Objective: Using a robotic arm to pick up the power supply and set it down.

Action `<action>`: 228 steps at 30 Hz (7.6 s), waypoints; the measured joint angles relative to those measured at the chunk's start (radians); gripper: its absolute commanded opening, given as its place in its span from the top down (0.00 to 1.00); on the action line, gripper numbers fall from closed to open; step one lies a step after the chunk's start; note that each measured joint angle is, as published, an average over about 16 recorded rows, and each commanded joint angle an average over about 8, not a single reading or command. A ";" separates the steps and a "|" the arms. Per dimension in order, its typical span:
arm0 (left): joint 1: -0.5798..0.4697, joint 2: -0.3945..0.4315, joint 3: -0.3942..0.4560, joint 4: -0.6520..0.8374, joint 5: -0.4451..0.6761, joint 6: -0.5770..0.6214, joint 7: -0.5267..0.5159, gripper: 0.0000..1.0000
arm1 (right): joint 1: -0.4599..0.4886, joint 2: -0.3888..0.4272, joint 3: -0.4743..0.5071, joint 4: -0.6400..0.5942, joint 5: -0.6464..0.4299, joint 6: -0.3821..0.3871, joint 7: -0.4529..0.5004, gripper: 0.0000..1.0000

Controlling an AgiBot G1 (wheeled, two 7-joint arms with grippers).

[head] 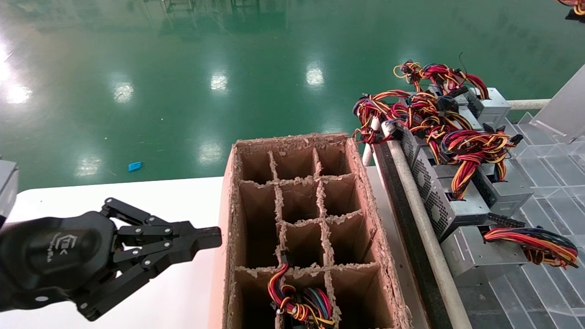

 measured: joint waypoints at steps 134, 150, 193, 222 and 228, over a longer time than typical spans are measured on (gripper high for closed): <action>0.000 0.000 0.000 0.000 0.000 0.000 0.000 0.58 | -0.207 -0.233 0.092 -0.839 0.375 -0.146 -0.283 0.00; 0.000 0.000 0.000 0.000 0.000 0.000 0.000 0.00 | -0.449 -0.223 0.133 -0.528 0.533 -0.143 -0.051 0.00; 0.000 0.000 0.000 0.000 0.000 0.000 0.000 0.00 | -1.064 -0.199 0.246 0.229 0.943 -0.144 0.519 0.00; 0.000 0.000 0.000 0.000 0.000 0.000 0.000 0.00 | -1.056 -0.199 0.245 0.220 0.937 -0.143 0.516 0.00; 0.000 0.000 0.000 0.000 0.000 0.000 0.000 0.00 | -1.054 -0.200 0.244 0.218 0.936 -0.143 0.515 0.00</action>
